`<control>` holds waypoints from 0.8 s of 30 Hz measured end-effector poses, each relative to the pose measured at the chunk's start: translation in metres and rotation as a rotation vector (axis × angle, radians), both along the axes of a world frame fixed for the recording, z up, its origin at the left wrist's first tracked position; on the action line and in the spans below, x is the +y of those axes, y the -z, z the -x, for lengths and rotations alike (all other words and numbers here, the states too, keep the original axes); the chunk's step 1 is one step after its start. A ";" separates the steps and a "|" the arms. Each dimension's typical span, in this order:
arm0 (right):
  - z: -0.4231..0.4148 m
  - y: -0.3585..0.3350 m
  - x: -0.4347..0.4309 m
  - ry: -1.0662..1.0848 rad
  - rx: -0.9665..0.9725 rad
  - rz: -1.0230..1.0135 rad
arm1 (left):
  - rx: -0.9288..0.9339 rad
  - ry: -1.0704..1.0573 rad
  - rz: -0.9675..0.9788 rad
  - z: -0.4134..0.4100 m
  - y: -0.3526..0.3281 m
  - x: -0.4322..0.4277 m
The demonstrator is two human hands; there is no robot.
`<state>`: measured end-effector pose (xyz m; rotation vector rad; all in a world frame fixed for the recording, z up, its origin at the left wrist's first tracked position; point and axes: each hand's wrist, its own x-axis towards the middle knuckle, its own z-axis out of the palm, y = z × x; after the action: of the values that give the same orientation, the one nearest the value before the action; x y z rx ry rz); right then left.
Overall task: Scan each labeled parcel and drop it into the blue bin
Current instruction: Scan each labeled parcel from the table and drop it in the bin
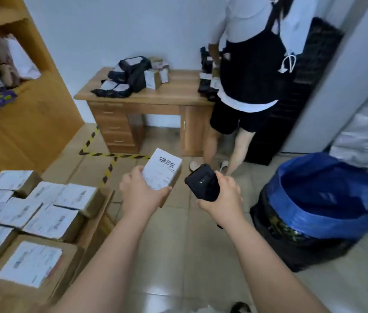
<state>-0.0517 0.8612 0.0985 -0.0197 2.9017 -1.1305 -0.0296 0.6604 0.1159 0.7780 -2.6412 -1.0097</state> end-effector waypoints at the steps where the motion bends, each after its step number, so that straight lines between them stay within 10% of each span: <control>1: 0.006 0.000 0.026 0.038 0.000 -0.001 | -0.006 0.055 0.004 0.014 -0.001 0.026; 24: 0.130 0.059 0.424 0.681 -0.198 0.011 | -0.320 0.632 0.131 0.251 0.082 0.449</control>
<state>-0.1813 1.2856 0.0395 1.0796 2.7731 -1.1136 -0.2802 1.1092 0.0336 0.0577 -3.2918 -0.8728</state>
